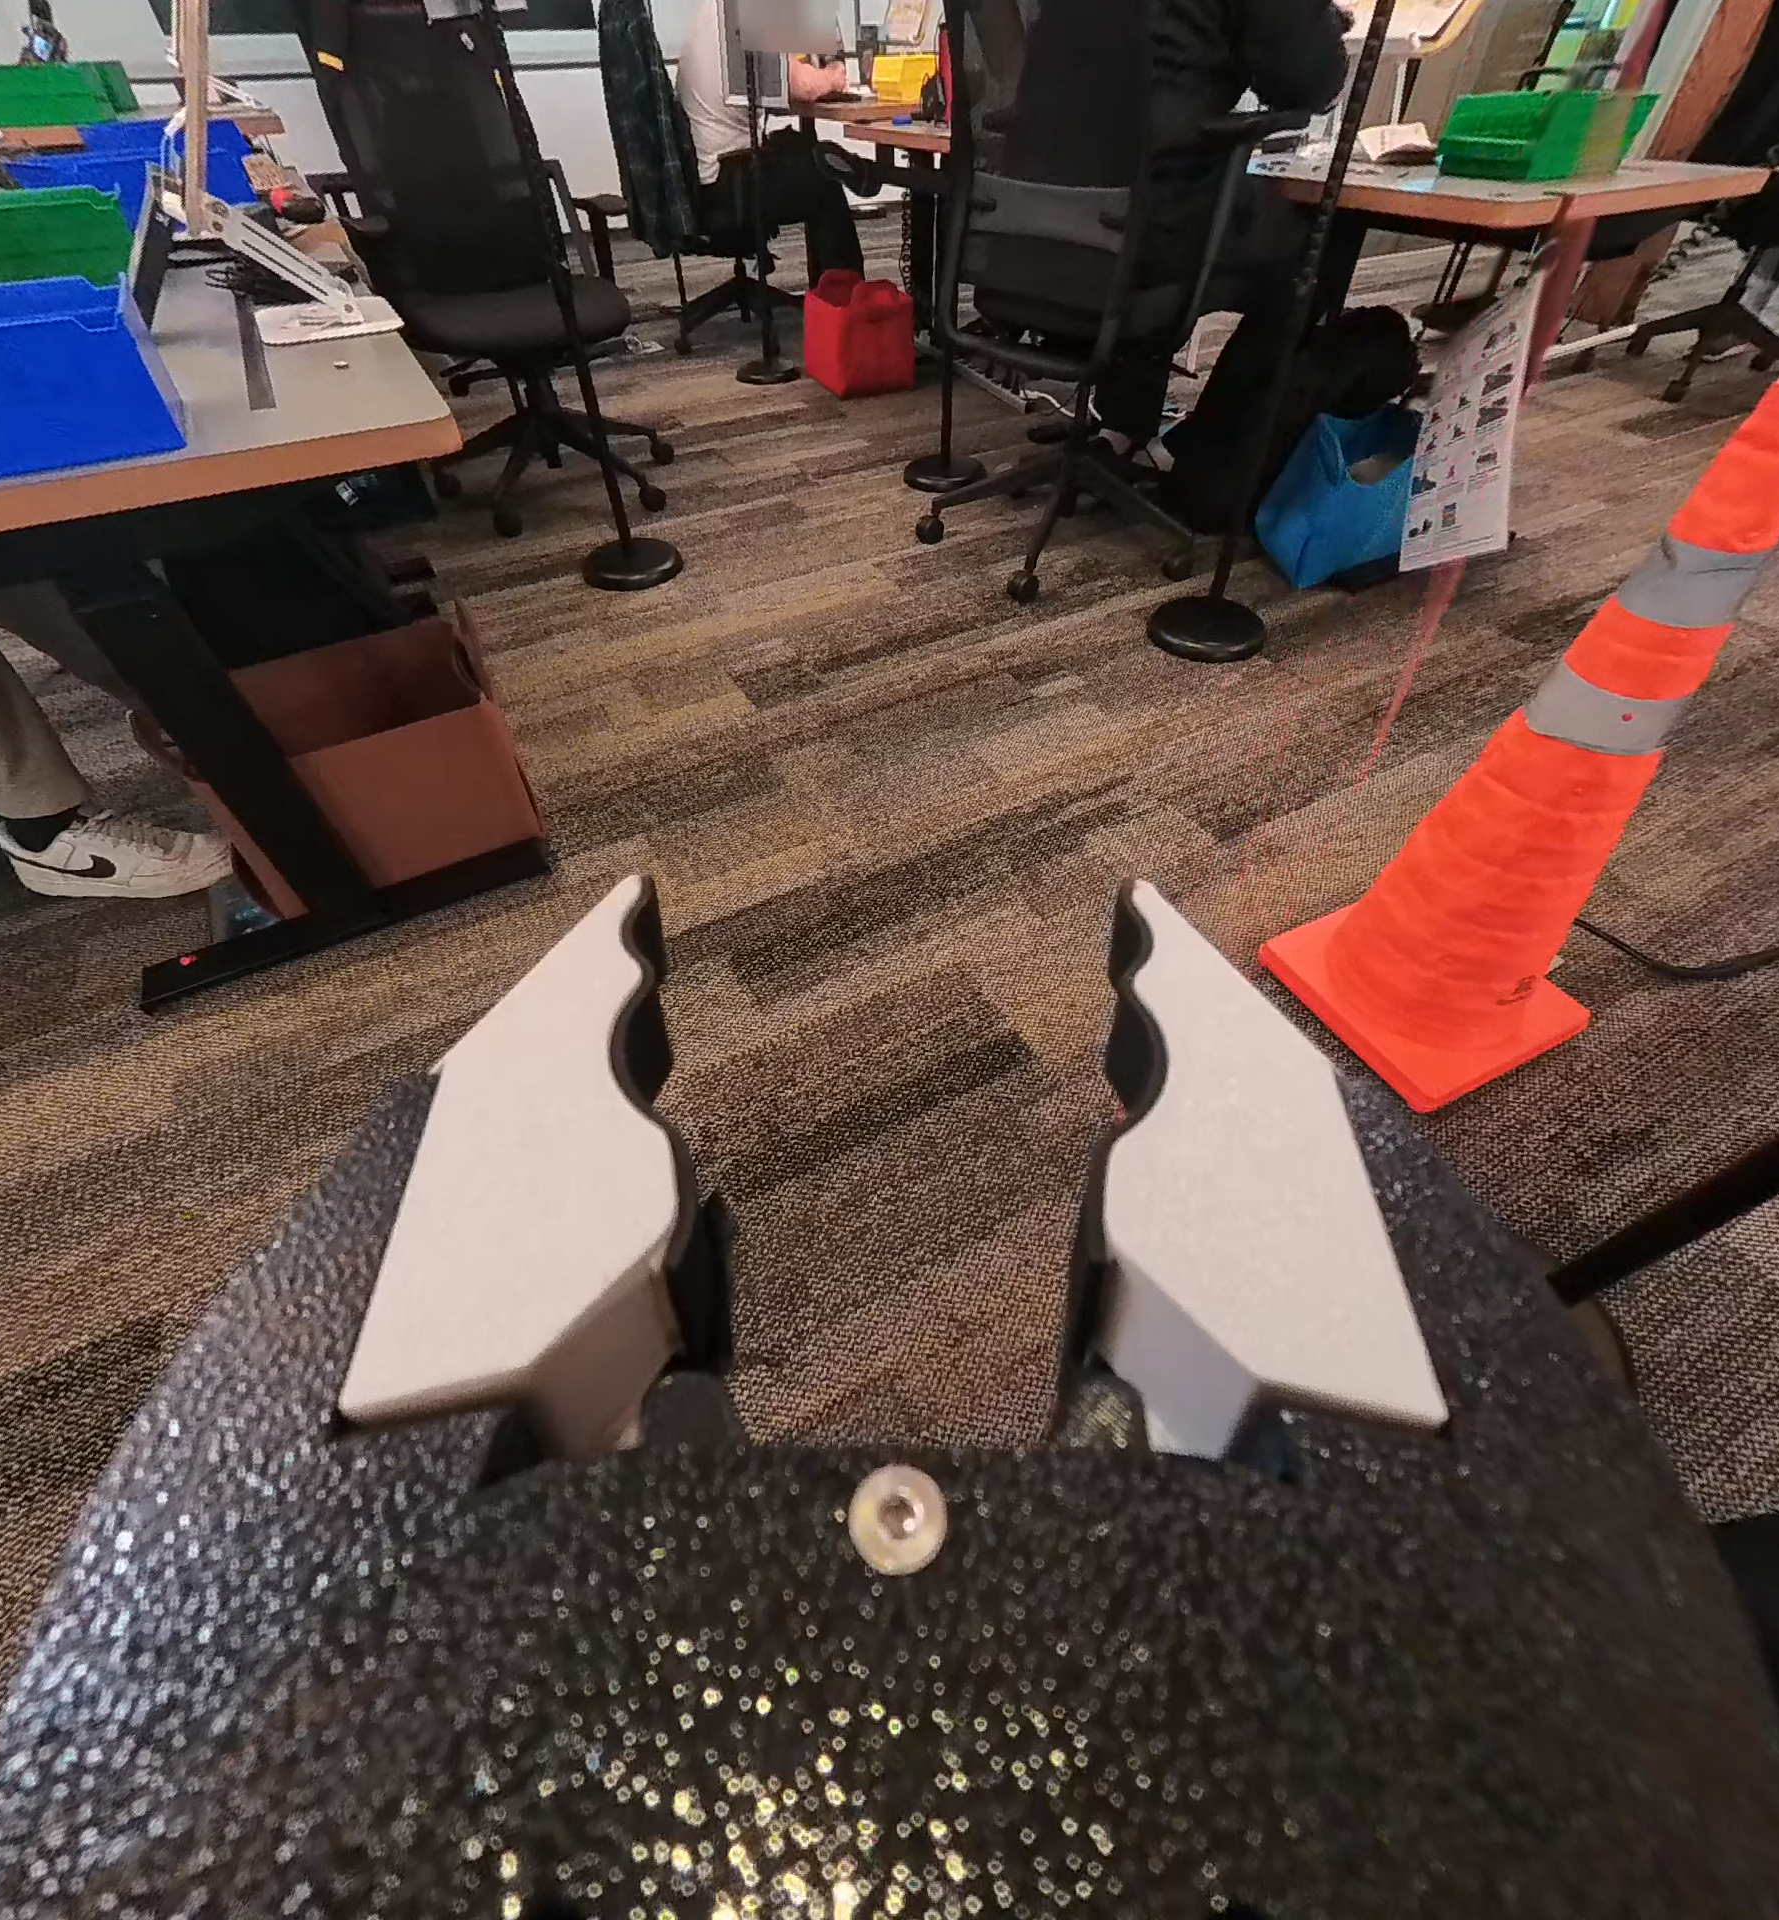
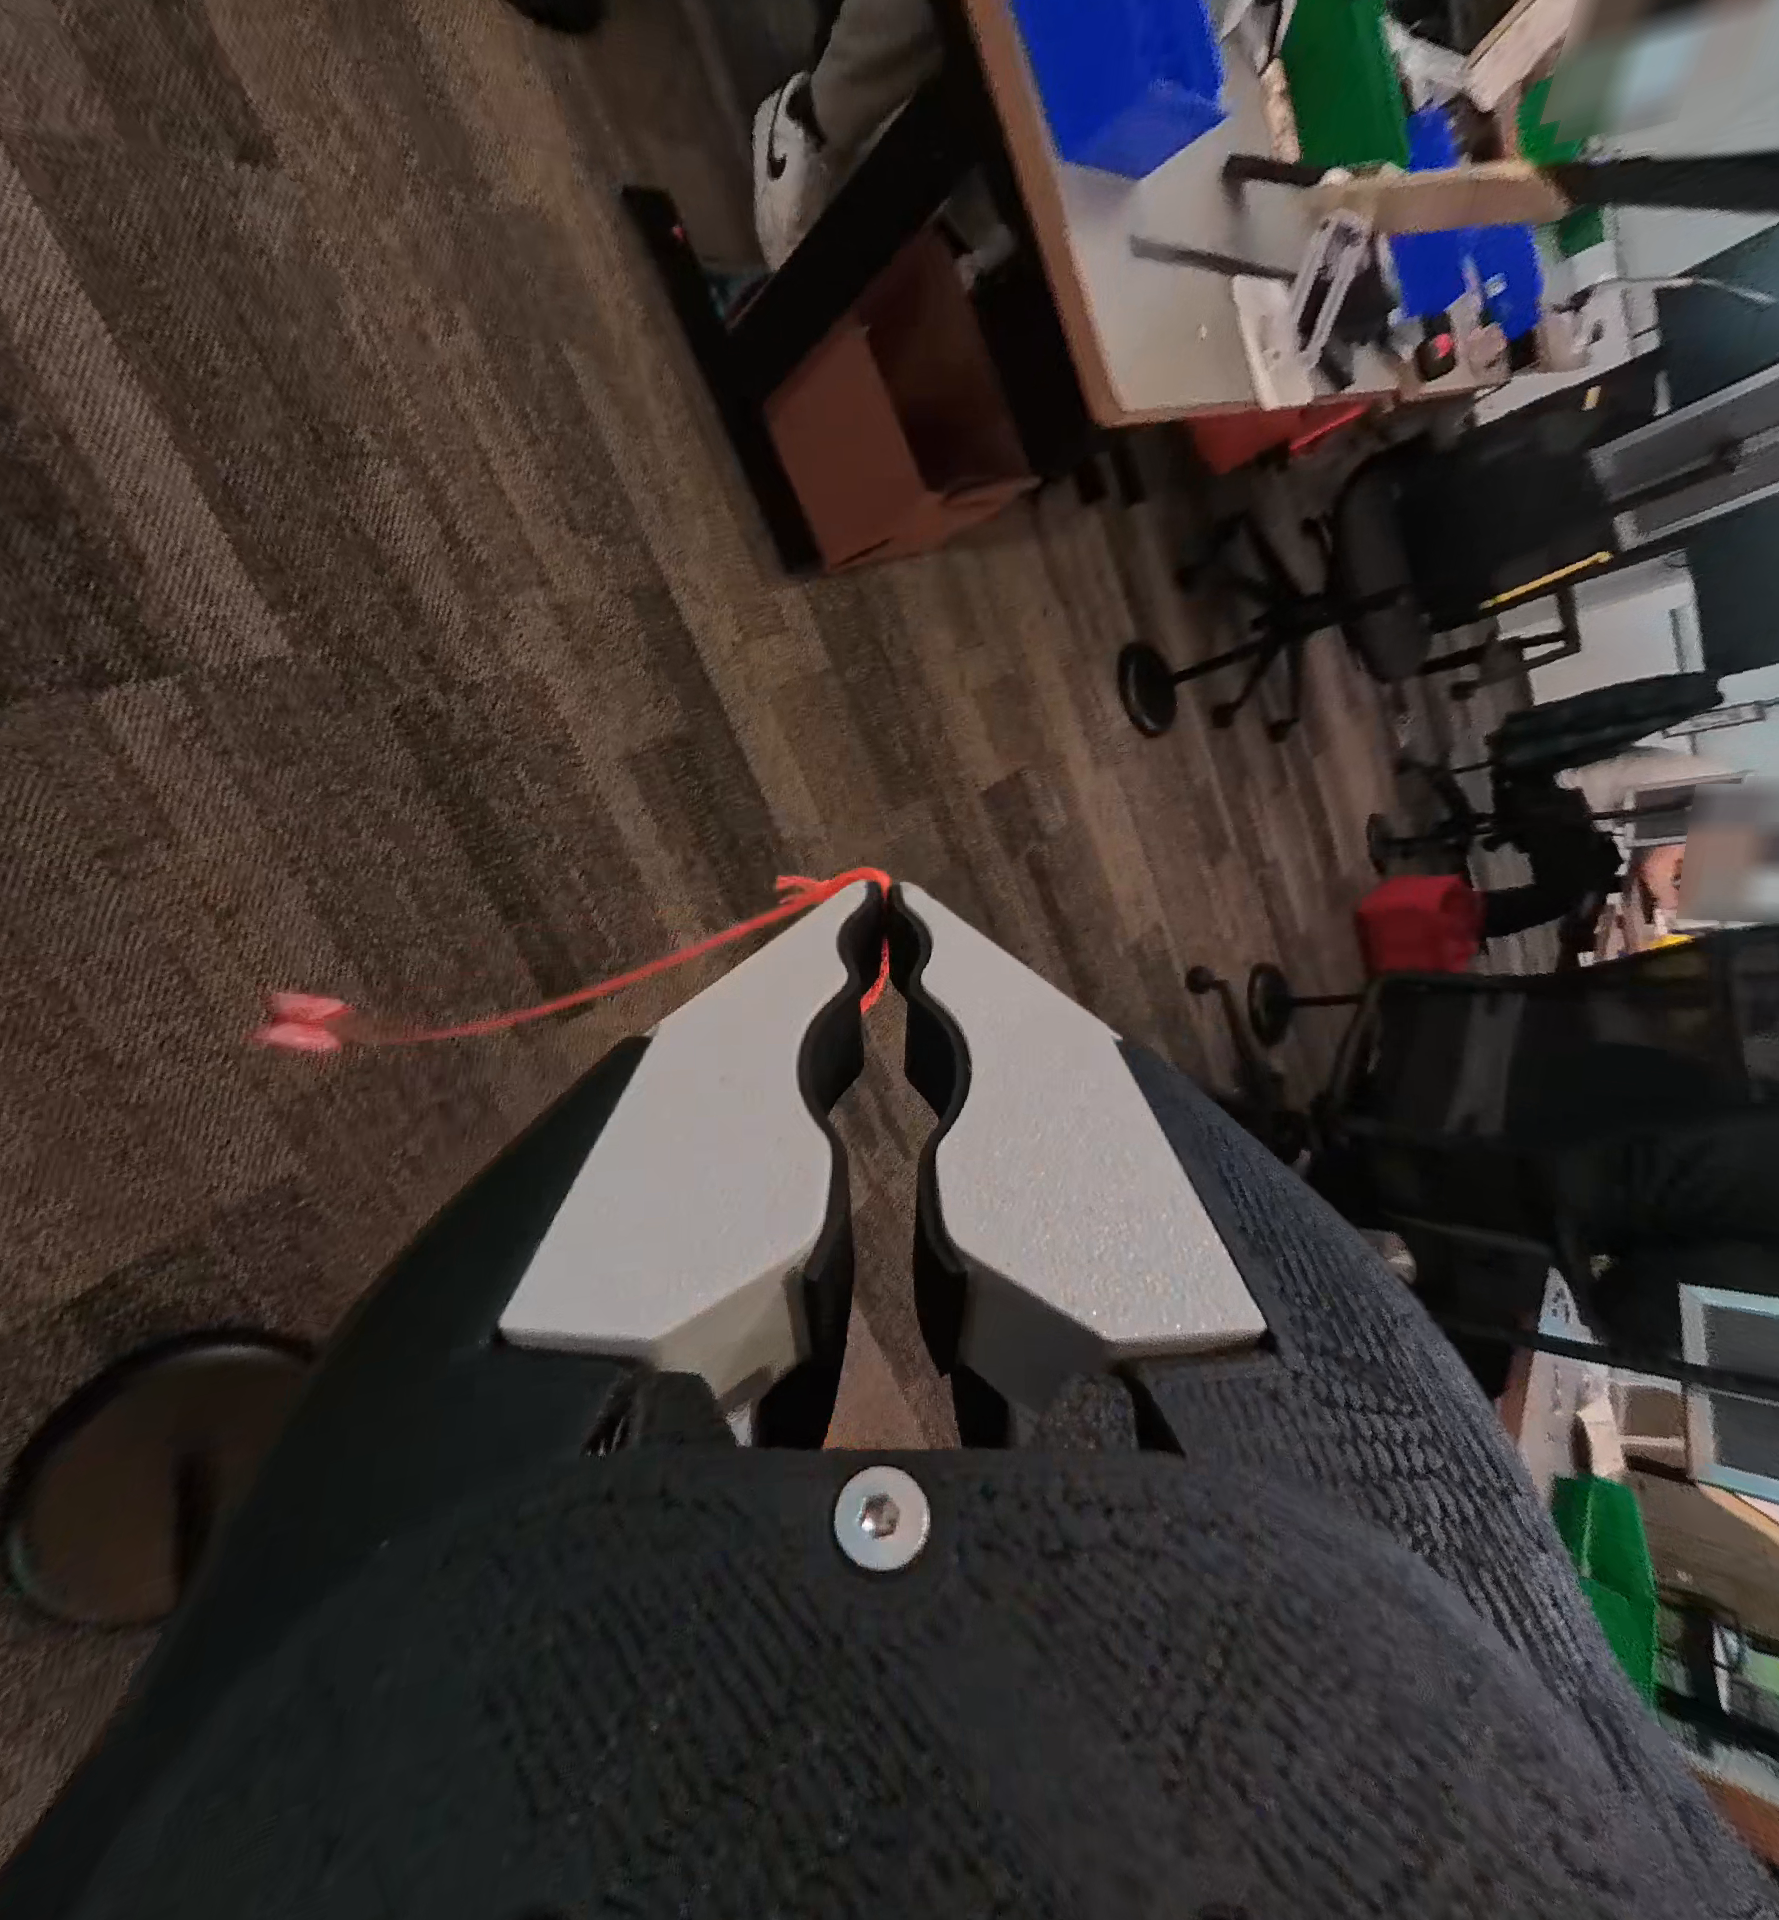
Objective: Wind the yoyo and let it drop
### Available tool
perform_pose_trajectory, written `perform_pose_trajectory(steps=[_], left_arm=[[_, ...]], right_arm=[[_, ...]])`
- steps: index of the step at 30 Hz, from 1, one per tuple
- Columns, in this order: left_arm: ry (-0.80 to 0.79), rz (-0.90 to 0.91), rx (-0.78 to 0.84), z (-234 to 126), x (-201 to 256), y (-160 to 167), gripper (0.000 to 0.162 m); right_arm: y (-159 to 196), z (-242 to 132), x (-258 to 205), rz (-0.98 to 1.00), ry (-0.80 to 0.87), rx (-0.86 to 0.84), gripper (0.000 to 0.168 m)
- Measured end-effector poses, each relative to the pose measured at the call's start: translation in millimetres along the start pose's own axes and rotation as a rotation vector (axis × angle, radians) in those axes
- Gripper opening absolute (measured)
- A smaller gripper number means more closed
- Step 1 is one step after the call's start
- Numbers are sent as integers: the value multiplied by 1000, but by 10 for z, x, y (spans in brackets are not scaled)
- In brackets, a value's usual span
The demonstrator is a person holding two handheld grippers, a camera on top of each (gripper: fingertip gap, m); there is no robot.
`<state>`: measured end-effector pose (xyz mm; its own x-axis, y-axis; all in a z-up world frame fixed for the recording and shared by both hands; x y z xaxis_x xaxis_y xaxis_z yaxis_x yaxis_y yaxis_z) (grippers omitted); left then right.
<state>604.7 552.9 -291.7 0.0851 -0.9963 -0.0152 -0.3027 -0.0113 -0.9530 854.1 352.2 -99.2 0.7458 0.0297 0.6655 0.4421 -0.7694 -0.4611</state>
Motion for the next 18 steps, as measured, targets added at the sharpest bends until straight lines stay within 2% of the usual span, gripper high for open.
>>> perform_pose_trajectory(steps=[5, 9, 11, 12, 14, 16, 18], left_arm=[[-4, -2, 9, -3, -2, -8, 85], [-1, 2, 12, -18, -10, -7, 85], [4, 3, 12, -20, -6, -7, 85], [6, -1, 15, -29, -4, -7, 85], [20, -9, 27, -37, 0, -20, 88], [43, -37, 54, -42, 17, -91, 93], [109, -168, 124, 12, 107, -240, 113]], right_arm=[[-426, -320, 596, -44, 17, 65, 0], [-905, -738, 1134, -207, 1, 69, 0], [-1255, -1208, 1664, -253, 228, 146, 0], [-1436, -1528, 1950, -214, 332, 212, 0], [-1720, -2146, 2343, -118, 417, 383, 0], [-1877, -2509, 2478, -138, 472, 436, 0], [-1968, -2614, 2449, -190, 489, 441, 0]])
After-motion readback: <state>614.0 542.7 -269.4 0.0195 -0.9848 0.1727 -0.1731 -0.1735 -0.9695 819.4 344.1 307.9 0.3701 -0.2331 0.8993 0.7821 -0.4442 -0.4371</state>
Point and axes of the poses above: each gripper's, where its closed fingertips meet, z out along the fingers, y out of its underside, x = y × z across the jaws, the point moved 9 cm from there along -z, back along the fingers, and after that the axes turned 2 degrees about -x, right-handed, at the moved point
